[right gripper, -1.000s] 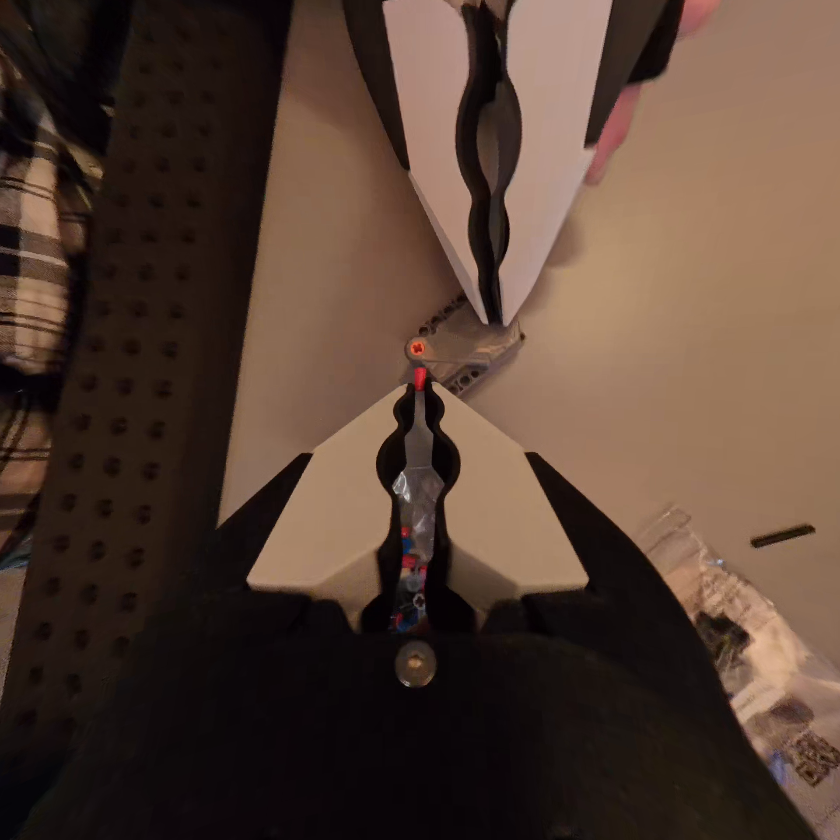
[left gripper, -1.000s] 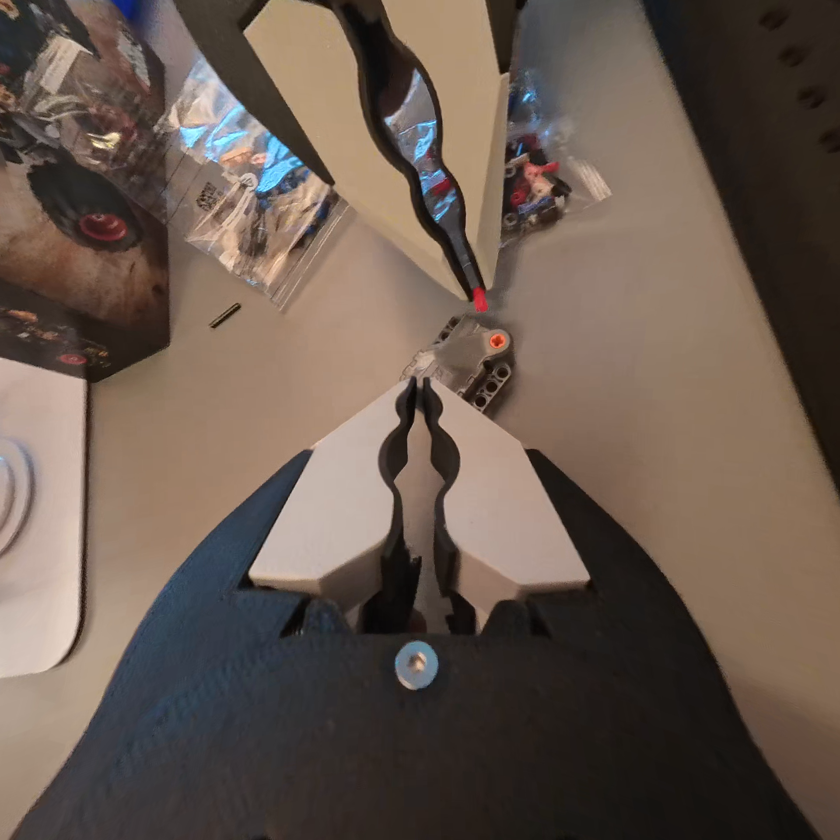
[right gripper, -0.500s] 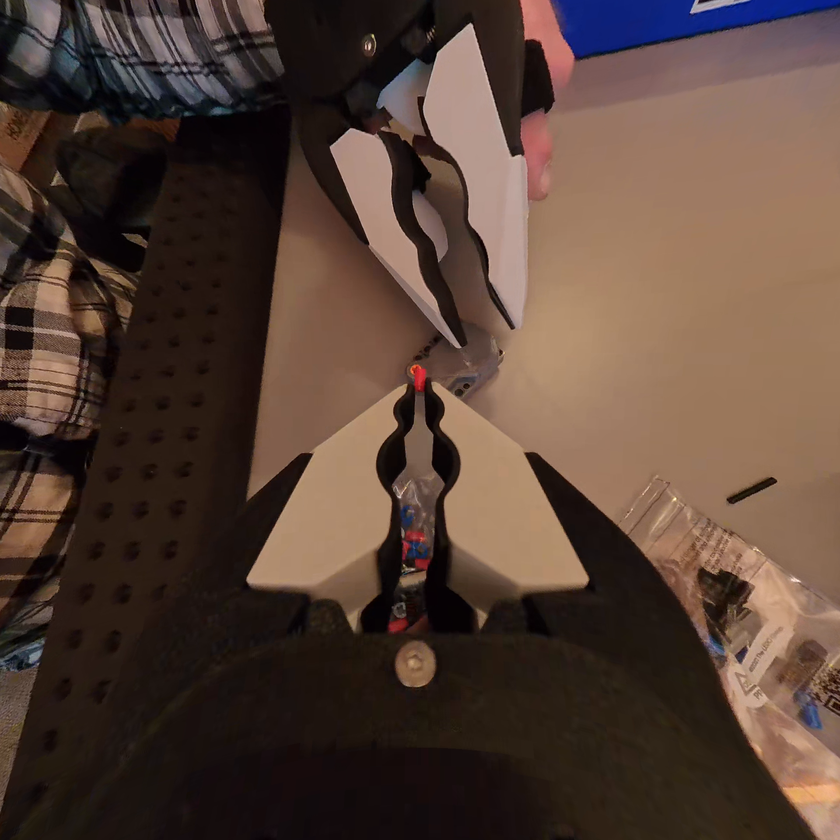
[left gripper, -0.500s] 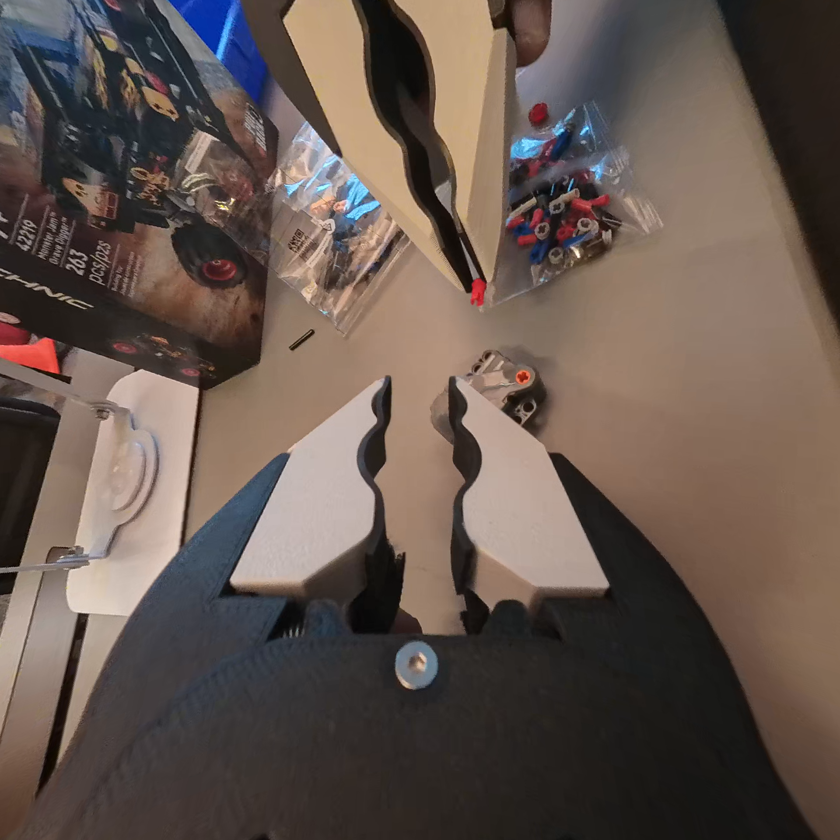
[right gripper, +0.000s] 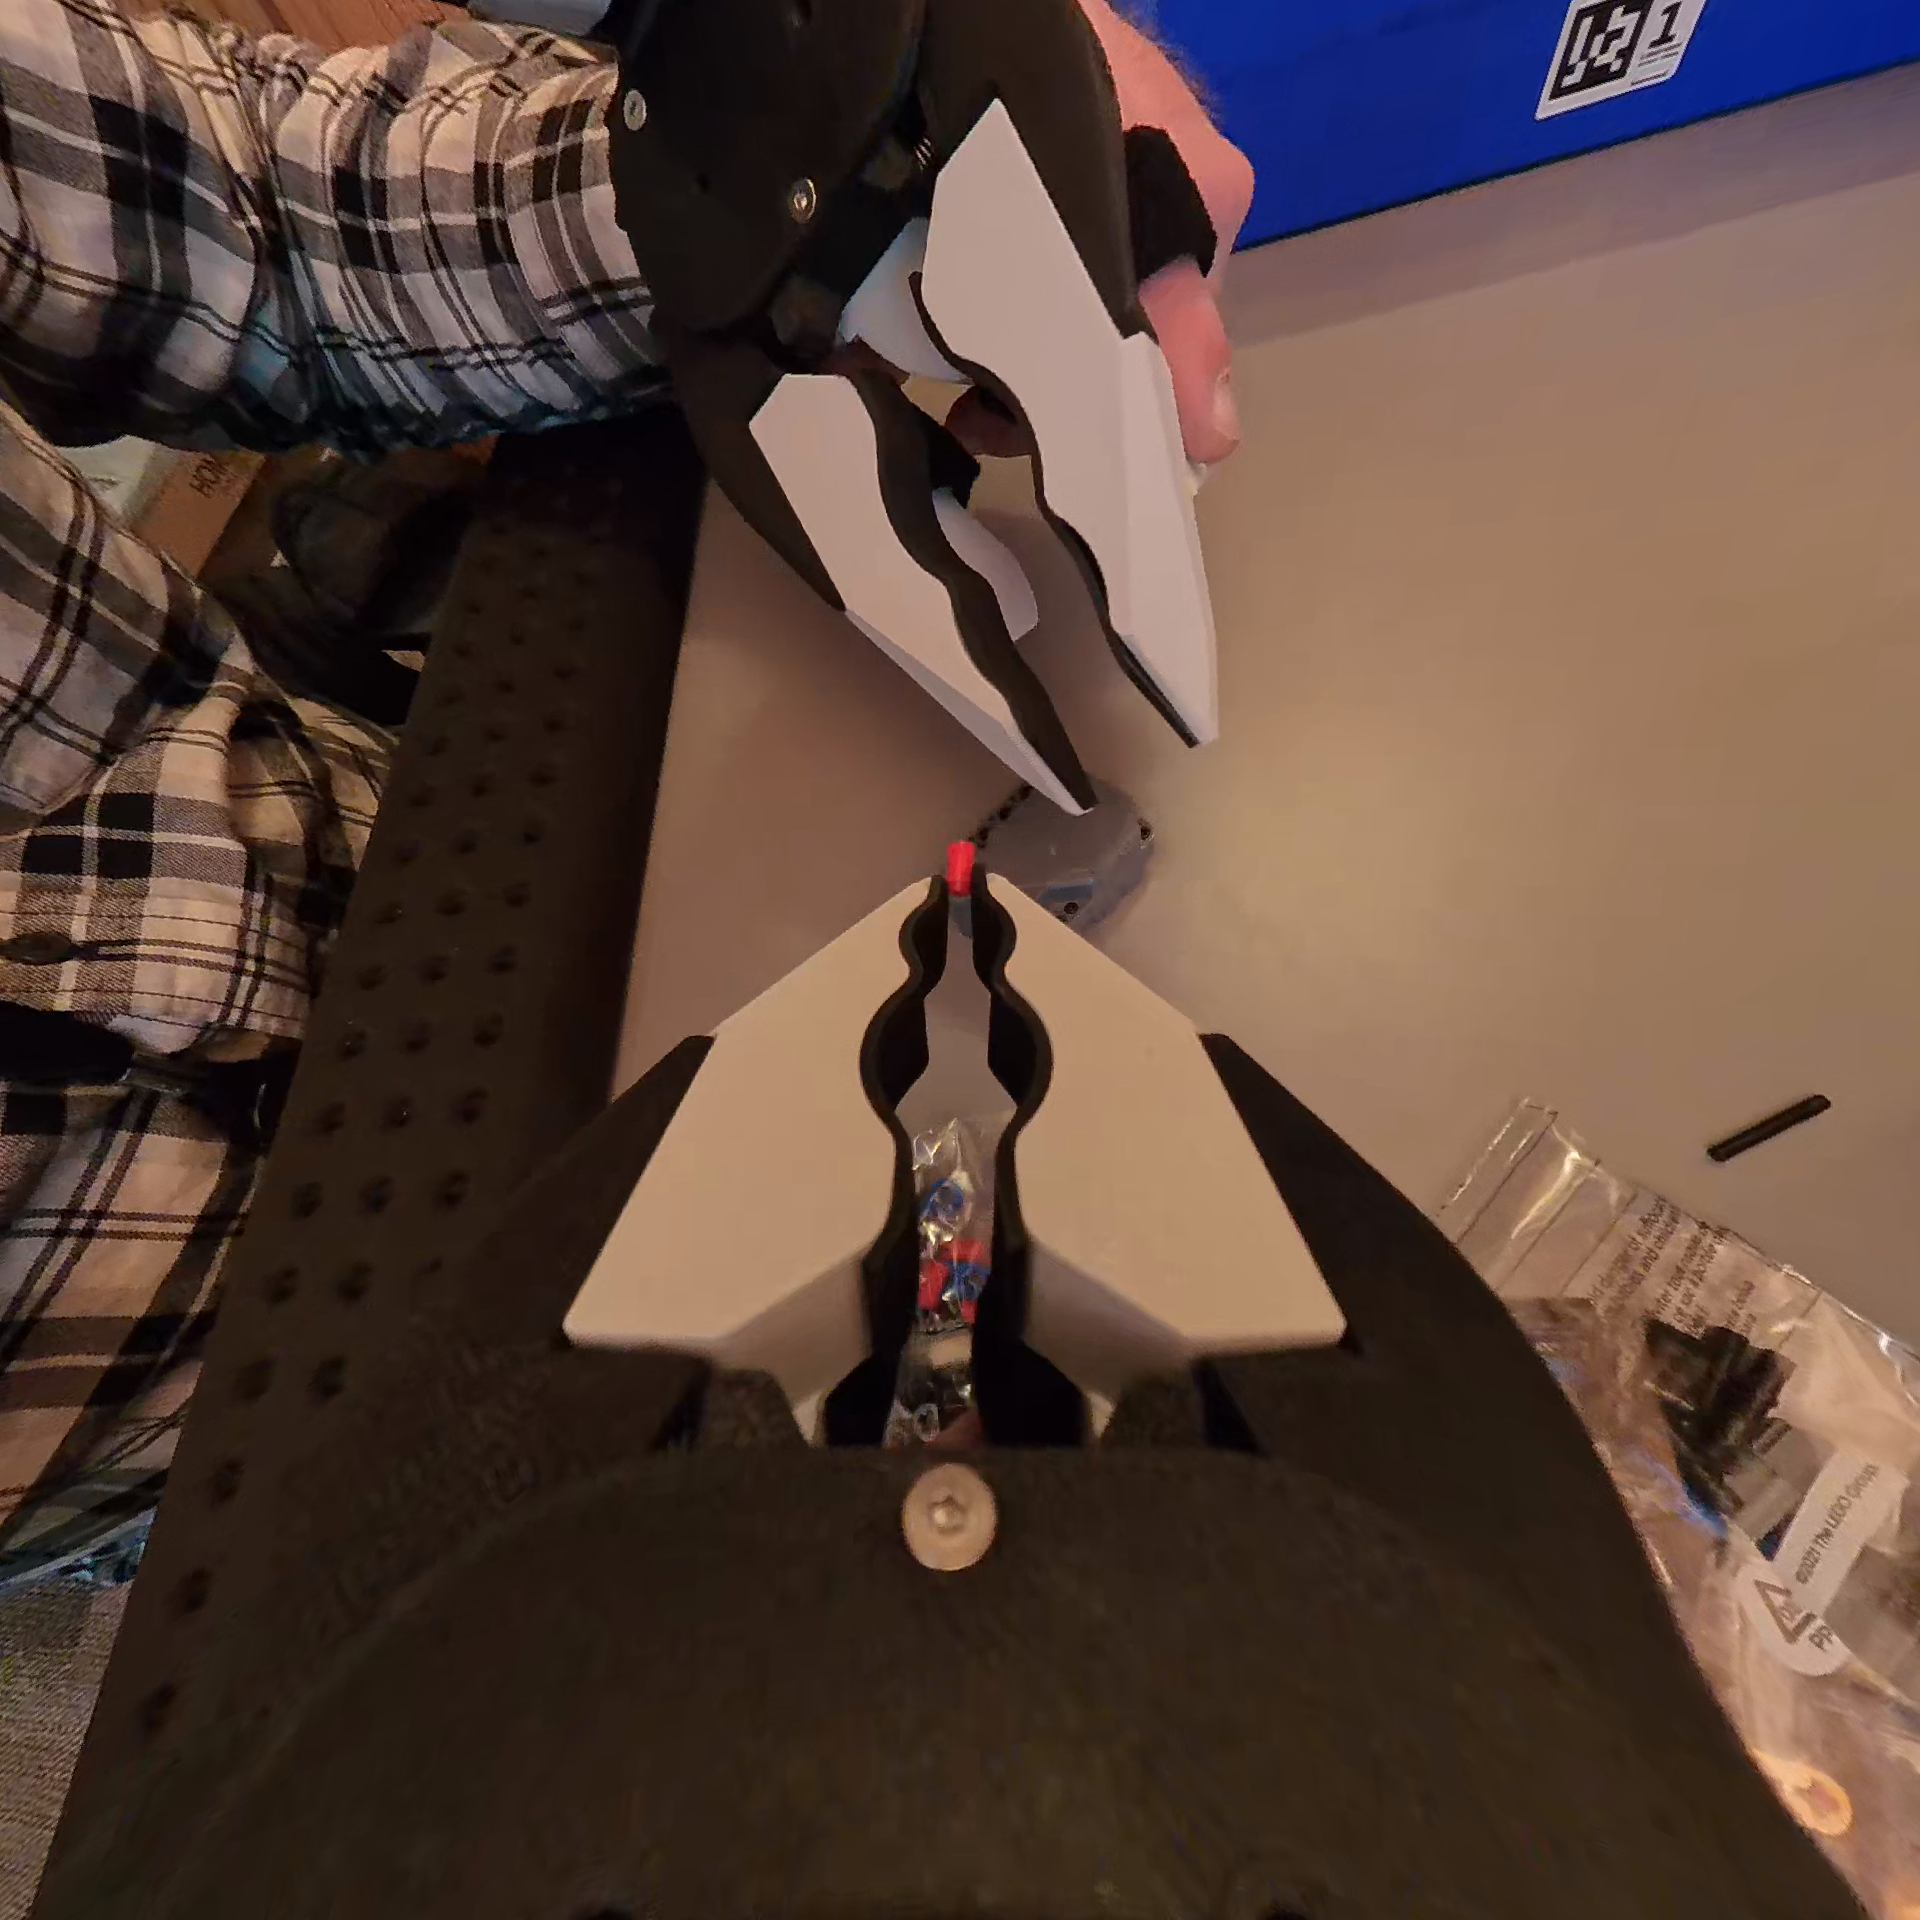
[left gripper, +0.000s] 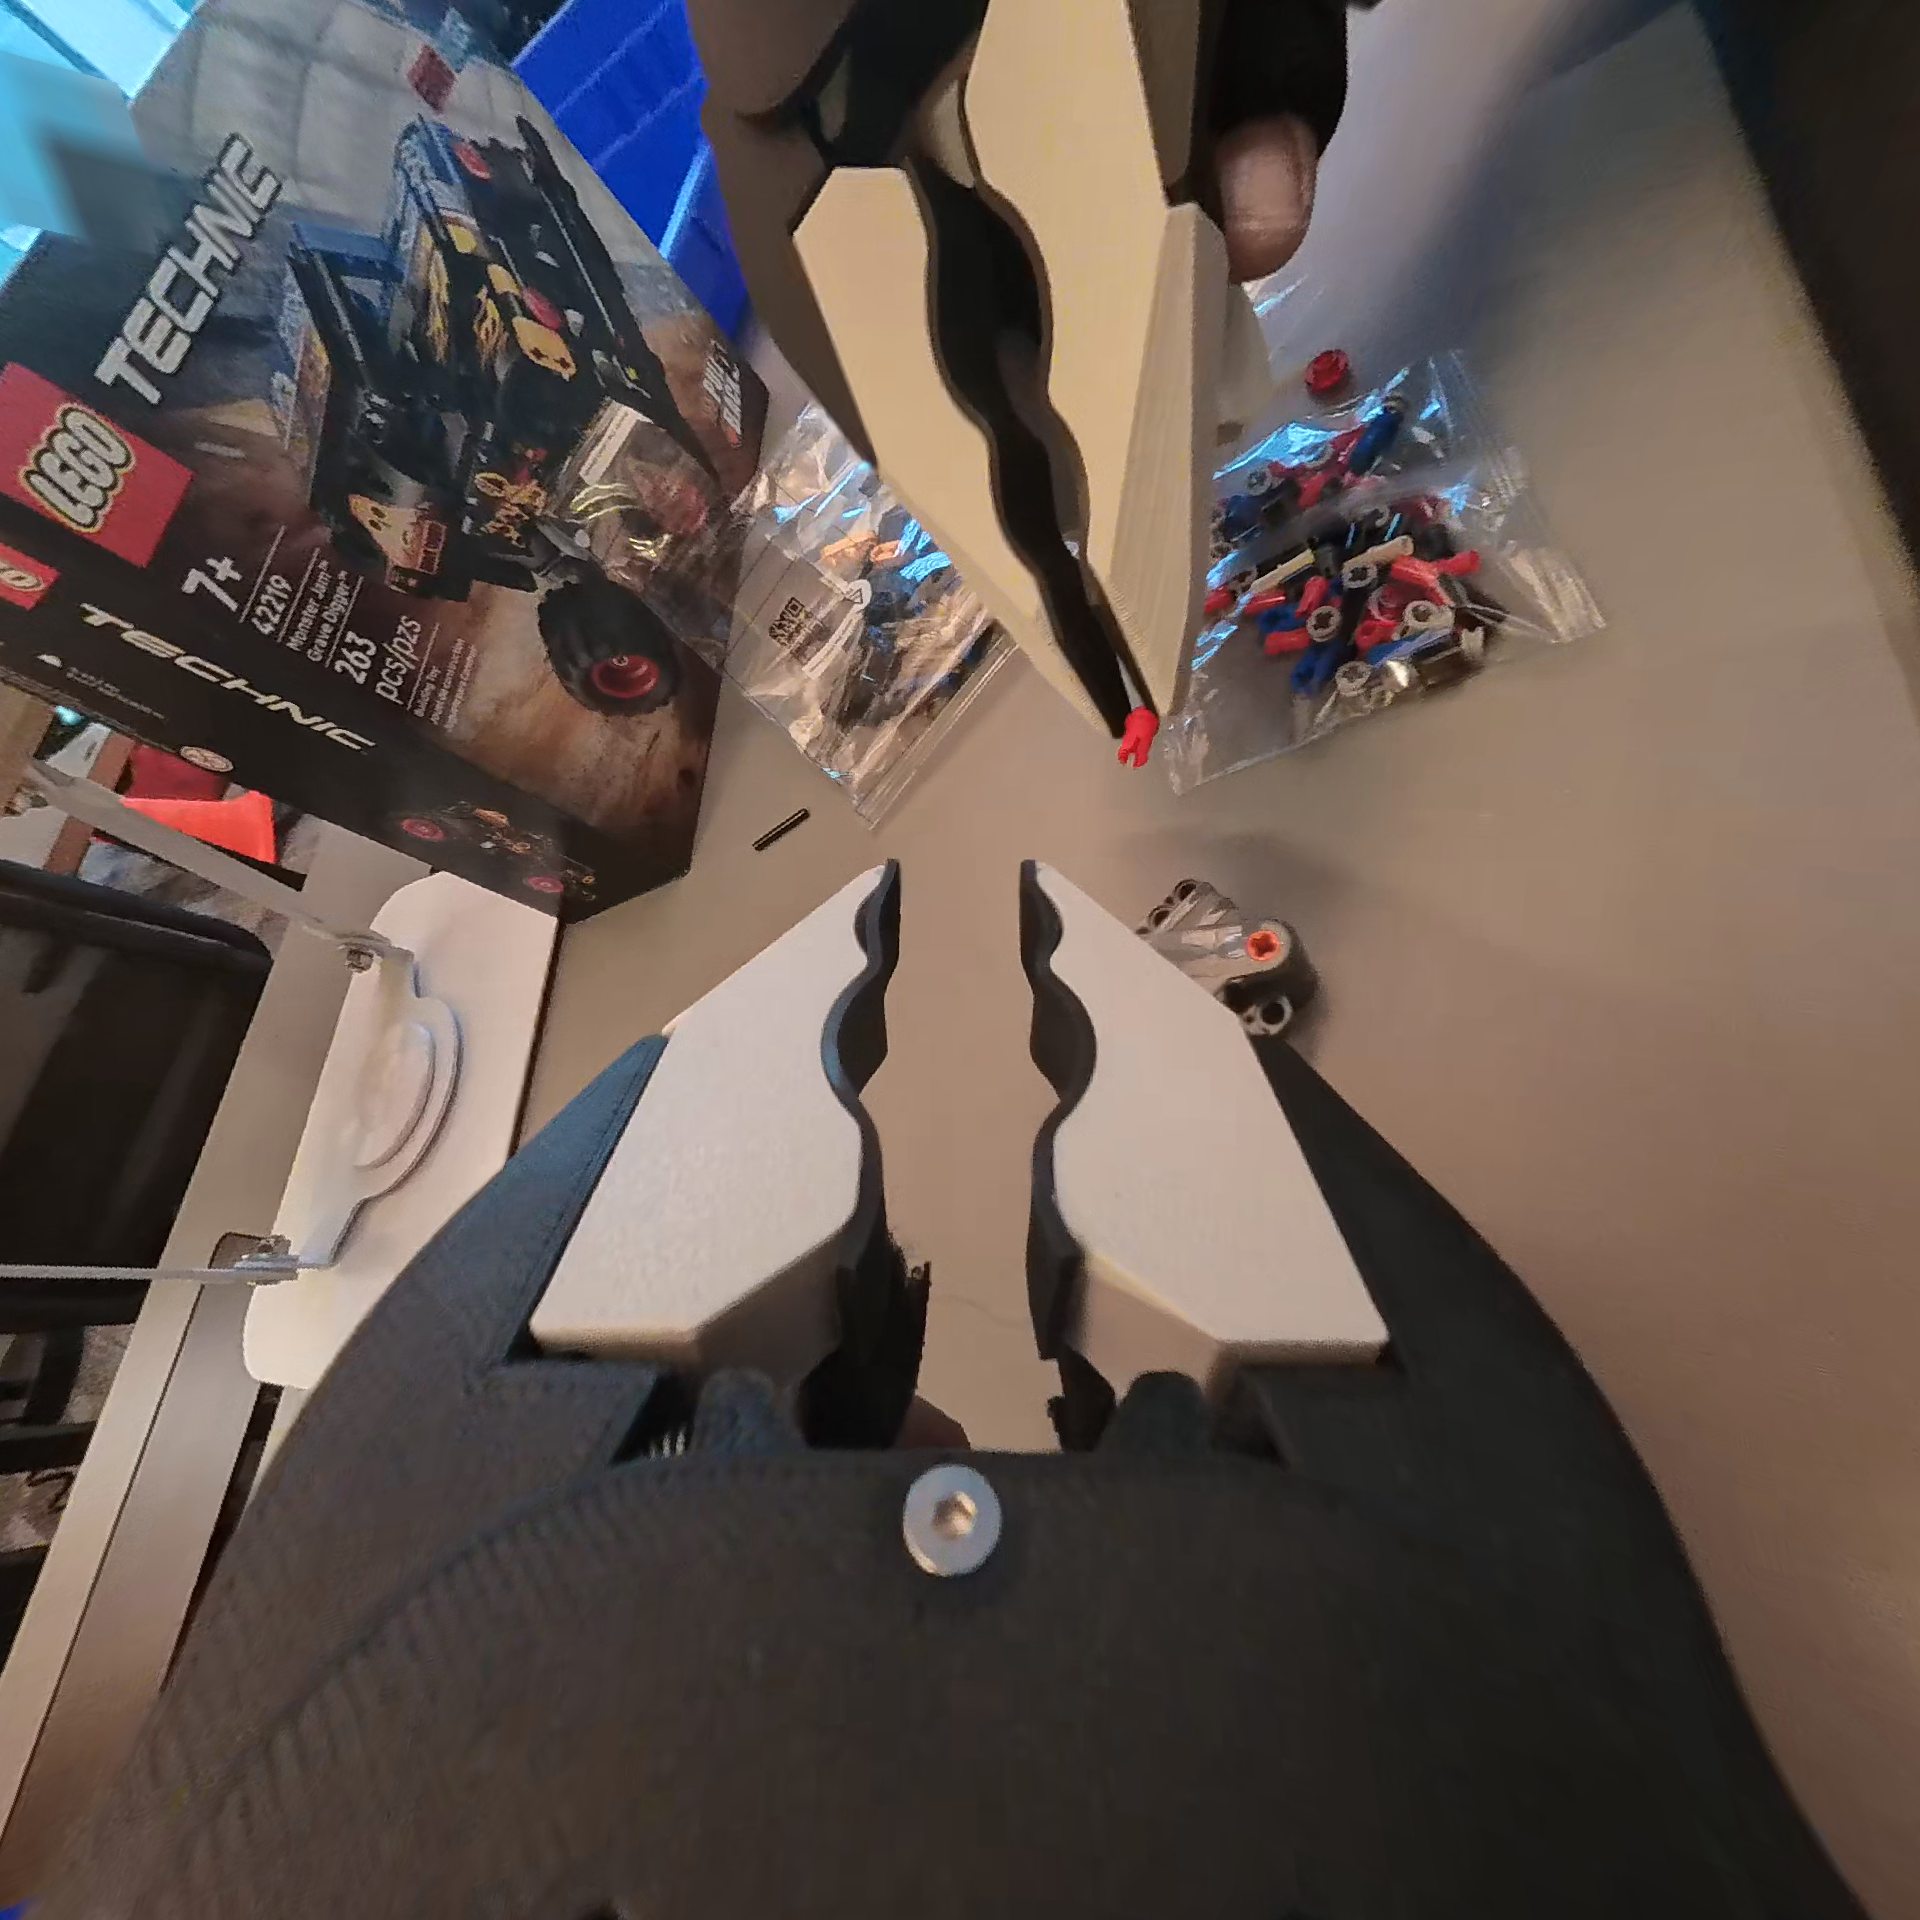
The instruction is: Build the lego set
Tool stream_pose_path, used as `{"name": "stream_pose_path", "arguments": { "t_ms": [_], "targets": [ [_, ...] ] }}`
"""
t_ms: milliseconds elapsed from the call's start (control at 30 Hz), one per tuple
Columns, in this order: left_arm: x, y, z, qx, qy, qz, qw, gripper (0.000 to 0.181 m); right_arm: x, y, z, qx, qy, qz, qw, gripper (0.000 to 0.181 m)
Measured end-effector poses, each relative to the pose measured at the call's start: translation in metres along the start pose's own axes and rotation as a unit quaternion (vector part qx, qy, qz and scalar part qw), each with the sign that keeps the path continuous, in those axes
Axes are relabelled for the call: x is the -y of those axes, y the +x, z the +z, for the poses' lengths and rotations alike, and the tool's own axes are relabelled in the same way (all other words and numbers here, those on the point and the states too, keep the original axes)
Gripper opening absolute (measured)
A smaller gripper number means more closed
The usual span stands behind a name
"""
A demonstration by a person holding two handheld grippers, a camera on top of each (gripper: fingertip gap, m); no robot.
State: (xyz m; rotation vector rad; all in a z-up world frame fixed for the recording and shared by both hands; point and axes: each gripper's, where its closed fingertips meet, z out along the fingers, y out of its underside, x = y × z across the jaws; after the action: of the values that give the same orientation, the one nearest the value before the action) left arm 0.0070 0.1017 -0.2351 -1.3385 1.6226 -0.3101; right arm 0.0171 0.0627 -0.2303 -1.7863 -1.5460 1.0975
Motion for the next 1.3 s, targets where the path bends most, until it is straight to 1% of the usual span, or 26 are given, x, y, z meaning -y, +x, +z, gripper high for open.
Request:
{"name": "stream_pose_path", "arguments": {
  "t_ms": [133, 233, 367, 467, 567, 633, 800, 1000, 1100, 1167, 1300],
  "targets": [
    [-0.005, -0.01, 0.001, 0.024, -0.005, -0.012, 1.0, 0.021, 0.001, 0.002, -0.001, -0.001, 0.006, 0.003, 1.0, 0.002],
    [-0.003, -0.016, 0.001, 0.039, 0.002, -0.019, 0.999, 0.025, 0.003, 0.003, -0.001, 0.001, 0.014, 0.009, 1.0, 0.002],
    [0.005, -0.015, -0.002, 0.045, 0.014, 0.0, 0.999, 0.027, 0.007, 0.005, -0.002, 0.007, 0.031, 0.024, 0.999, 0.002],
    [0.004, -0.027, -0.005, 0.08, 0.01, 0.008, 0.997, 0.028, 0.008, 0.008, -0.003, 0.003, 0.039, 0.029, 0.999, 0.002],
    [0.014, -0.031, -0.009, 0.089, 0.041, -0.014, 0.995, 0.031, 0.012, 0.01, -0.005, 0.005, 0.057, 0.04, 0.998, 0.002],
    [0.022, -0.028, -0.01, 0.091, 0.055, -0.003, 0.994, 0.031, 0.015, 0.009, -0.006, 0.011, 0.068, 0.049, 0.996, 0.002],
    [0.04, -0.012, -0.01, 0.09, 0.077, 0.063, 0.991, 0.026, 0.018, 0.011, -0.01, 0.026, 0.089, 0.072, 0.993, 0.002],
    [0.039, -0.005, -0.012, 0.077, 0.071, 0.095, 0.99, 0.026, 0.022, 0.012, -0.017, 0.049, 0.114, 0.097, 0.988, 0.002],
    [0.037, -0.003, -0.007, 0.084, 0.055, 0.117, 0.988, 0.016, 0.023, 0.008, -0.016, 0.065, 0.116, 0.103, 0.986, 0.002],
    [0.037, 0.001, -0.004, 0.078, 0.052, 0.128, 0.987, 0.005, 0.024, 0.008, -0.016, 0.069, 0.12, 0.107, 0.985, 0.002],
    [0.04, -0.001, -0.005, 0.094, 0.056, 0.136, 0.985, 0.004, 0.026, 0.008, -0.019, 0.077, 0.132, 0.118, 0.981, 0.002]
  ]
}}
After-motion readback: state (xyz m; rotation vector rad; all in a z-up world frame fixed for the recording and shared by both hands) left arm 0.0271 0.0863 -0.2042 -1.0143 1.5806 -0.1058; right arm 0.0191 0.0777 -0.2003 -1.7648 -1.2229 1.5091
